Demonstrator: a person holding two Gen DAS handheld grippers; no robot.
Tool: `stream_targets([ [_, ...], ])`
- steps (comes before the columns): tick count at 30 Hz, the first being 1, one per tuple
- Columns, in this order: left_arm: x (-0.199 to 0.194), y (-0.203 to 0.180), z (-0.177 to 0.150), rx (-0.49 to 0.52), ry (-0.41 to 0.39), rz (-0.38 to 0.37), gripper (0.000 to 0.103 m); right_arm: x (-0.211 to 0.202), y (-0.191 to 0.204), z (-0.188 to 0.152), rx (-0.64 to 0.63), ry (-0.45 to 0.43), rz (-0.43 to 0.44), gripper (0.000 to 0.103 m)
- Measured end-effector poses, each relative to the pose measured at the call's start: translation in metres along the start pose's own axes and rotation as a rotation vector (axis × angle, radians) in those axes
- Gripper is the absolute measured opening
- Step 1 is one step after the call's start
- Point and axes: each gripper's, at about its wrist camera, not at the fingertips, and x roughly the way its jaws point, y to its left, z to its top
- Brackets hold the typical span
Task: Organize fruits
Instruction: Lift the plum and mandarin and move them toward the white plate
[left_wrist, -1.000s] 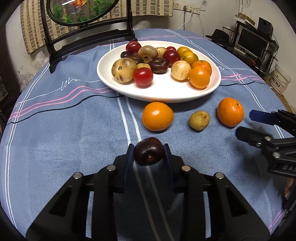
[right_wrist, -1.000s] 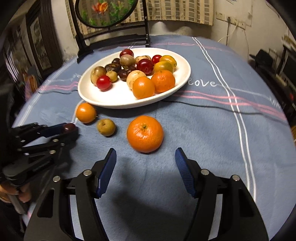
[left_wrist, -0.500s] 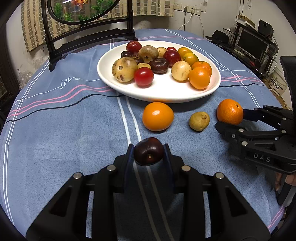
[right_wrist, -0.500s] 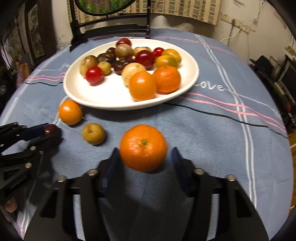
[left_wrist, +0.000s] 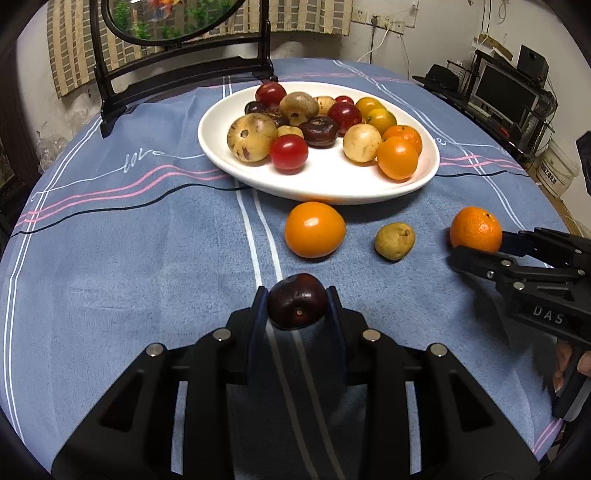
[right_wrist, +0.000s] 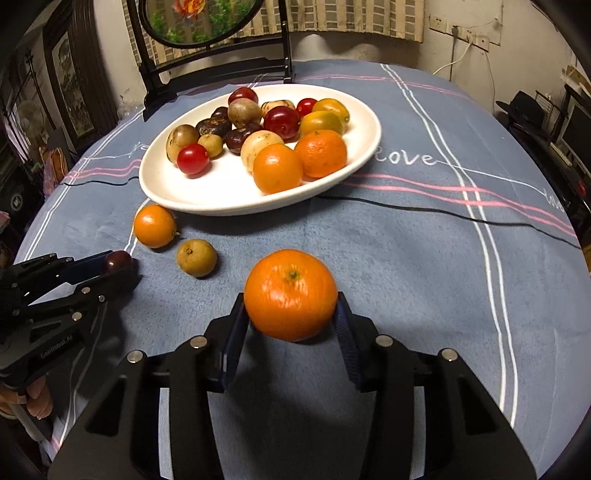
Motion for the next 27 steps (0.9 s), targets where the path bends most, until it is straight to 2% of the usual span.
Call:
stream_targets([
  [8, -0.018, 0.001, -0.009, 0.005, -0.03, -0.006, 0.032, -0.016, -0.014, -0.014, 0.032, -0.016, 0.017, 0.046],
  [22, -0.03, -0.002, -0.003, 0.019, -0.047, -0.001, 0.032, -0.03, -0.015, -0.021, 0.03, -0.045, 0.051, 0.046],
  [27, -0.028, -0.004, -0.003, 0.019, -0.042, -0.007, 0.032, -0.018, -0.014, -0.023, 0.02, -0.005, 0.045, 0.046],
])
